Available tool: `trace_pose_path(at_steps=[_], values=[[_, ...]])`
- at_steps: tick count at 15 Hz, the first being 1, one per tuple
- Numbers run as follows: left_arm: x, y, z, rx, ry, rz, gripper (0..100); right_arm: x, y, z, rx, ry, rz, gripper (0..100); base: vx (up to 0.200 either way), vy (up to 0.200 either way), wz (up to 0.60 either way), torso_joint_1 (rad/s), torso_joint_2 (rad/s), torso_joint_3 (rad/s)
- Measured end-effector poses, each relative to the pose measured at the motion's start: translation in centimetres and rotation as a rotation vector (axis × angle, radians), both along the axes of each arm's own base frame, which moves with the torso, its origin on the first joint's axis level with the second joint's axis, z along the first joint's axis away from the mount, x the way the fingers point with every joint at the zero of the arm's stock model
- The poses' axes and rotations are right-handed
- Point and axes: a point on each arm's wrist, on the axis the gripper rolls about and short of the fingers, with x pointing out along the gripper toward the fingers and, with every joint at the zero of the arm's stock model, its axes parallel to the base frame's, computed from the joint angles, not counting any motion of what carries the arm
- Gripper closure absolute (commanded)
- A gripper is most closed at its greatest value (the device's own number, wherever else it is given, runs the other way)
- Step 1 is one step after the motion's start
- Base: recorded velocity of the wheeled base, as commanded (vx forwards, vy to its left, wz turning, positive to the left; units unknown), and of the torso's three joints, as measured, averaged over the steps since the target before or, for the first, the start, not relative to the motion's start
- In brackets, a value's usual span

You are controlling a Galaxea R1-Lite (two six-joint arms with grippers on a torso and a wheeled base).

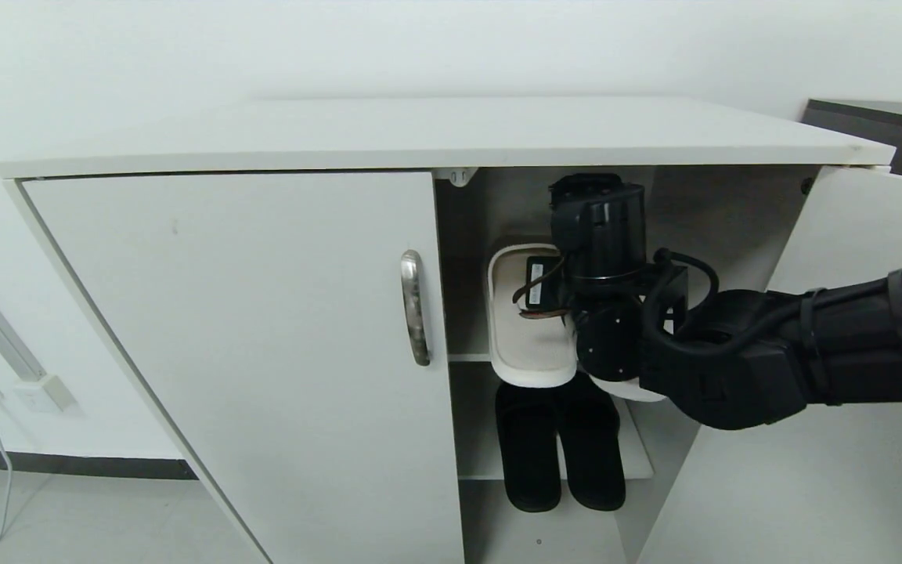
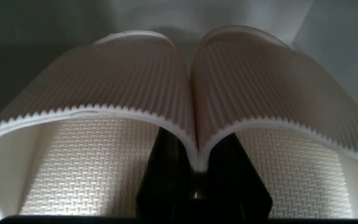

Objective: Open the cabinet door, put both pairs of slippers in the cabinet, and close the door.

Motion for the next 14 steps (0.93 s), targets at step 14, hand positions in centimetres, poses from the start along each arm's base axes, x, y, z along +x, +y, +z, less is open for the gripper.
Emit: trace_pose_path(at_steps=[14], values=[[0.0,0.0,0.0,-0.001,0.0,0.0,100,6.4,0.9,-0.4,-0.078,0.033,-0.035,100,0.0,0.0,0.0,0.0,0.0,0.0]])
